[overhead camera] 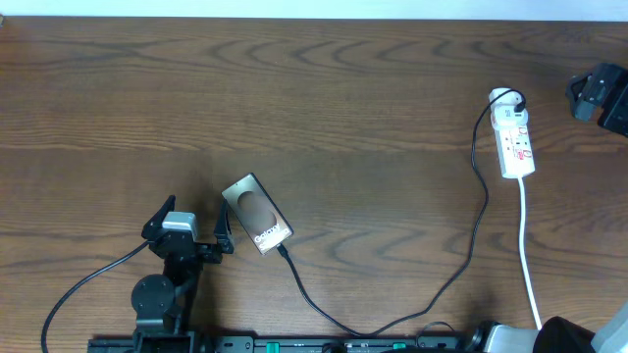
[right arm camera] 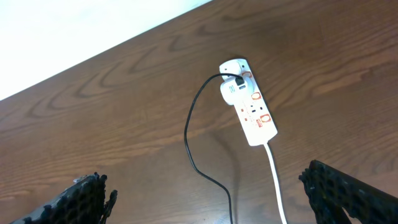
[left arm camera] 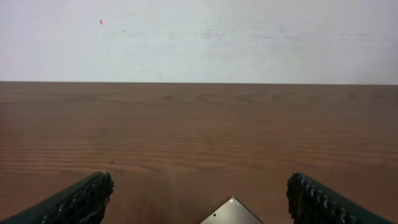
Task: Plug charger to phone and switch on socket
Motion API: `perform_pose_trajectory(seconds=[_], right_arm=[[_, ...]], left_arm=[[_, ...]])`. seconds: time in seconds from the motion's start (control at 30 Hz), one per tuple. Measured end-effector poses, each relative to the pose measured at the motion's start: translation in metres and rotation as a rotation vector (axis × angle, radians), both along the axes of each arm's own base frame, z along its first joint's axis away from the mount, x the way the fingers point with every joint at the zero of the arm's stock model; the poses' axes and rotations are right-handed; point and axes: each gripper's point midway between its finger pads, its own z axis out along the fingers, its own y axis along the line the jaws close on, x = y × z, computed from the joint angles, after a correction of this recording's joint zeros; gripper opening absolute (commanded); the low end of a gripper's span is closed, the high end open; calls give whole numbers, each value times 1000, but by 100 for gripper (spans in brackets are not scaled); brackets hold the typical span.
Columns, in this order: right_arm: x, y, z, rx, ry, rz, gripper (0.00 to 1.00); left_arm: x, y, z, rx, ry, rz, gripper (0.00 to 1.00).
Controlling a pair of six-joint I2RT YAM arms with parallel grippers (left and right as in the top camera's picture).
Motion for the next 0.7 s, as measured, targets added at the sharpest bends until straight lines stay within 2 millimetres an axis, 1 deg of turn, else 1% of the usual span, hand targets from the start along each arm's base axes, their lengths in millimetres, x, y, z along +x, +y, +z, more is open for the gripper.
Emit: perform_pose_trajectory(seconds=[0.3, 0.47, 0.53, 0.6, 0.63, 0.67, 0.7], right_arm=[[0, 0, 0, -1, 0, 0, 99], [-4, -12, -4, -49, 23, -60, 99], [1, -10, 0, -72, -36, -71, 99], [6, 5, 4, -87, -109, -42, 99], [12, 12, 10, -110, -187, -22, 99], [18, 23, 16, -129, -280, 6, 99], [17, 33, 15, -132, -315, 32, 99]], left_arm=[[0, 0, 0, 0, 0, 0, 92], [0, 0, 0, 0, 0, 0, 92], [0, 0, 0, 0, 0, 0, 92], [0, 0, 1, 0, -1, 0, 92], [0, 0, 0, 0, 0, 1, 92], [0, 0, 1, 1, 0, 2, 92], [0, 0, 0, 1, 0, 1, 92]])
